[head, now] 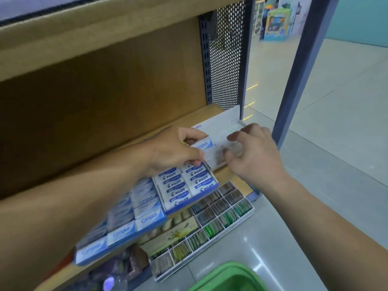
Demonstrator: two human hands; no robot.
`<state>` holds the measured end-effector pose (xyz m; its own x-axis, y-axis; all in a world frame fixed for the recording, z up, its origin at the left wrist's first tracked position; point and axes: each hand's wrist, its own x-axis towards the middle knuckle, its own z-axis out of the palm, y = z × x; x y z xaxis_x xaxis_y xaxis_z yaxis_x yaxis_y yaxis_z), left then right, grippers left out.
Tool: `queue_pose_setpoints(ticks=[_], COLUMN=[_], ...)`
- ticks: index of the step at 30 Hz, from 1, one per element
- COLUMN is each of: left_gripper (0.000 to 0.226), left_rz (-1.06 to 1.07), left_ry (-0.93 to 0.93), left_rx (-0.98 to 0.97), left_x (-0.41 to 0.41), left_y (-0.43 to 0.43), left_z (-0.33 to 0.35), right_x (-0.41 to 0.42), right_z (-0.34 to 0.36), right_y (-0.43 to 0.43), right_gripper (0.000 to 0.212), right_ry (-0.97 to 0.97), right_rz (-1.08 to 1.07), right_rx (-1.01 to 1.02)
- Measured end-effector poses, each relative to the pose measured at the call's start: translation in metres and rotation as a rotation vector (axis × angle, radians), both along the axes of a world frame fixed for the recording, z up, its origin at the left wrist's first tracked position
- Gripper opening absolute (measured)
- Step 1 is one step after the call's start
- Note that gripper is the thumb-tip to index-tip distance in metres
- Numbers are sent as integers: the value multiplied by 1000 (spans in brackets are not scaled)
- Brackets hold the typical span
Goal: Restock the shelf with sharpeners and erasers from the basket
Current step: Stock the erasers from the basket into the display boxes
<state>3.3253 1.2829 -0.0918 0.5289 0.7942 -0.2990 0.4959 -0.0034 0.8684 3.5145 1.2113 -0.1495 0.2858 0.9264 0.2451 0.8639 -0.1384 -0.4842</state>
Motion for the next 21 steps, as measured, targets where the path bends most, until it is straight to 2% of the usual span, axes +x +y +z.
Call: queue_pose_setpoints(ticks=[4,6,10,13,16,21], left_gripper=[25,26,29,28,22,19], left_rz=[179,212,274,241,199,255], left_ry=[82,167,342,420,432,371], left_rx=[211,297,360,364,419,566], left_x=[-40,-56,-74,-79,-80,-83], left_y=[-17,-21,-25,-32,-28,-17], left_z=[-7,-12,-22,-33,-40,-49], right_x=[-27,-30,-28,-34,-38,-48], right_z=[9,6,1,3,7,8], right_y=[-6,-8,-13,-15,-12,-4], right_gripper=[23,20,43,46,59,87], right_ry=[58,105,196,215,177,49], right_rz=[203,231,220,266,280,297], right_rx=[-97,-188,-306,-319,-315,-295])
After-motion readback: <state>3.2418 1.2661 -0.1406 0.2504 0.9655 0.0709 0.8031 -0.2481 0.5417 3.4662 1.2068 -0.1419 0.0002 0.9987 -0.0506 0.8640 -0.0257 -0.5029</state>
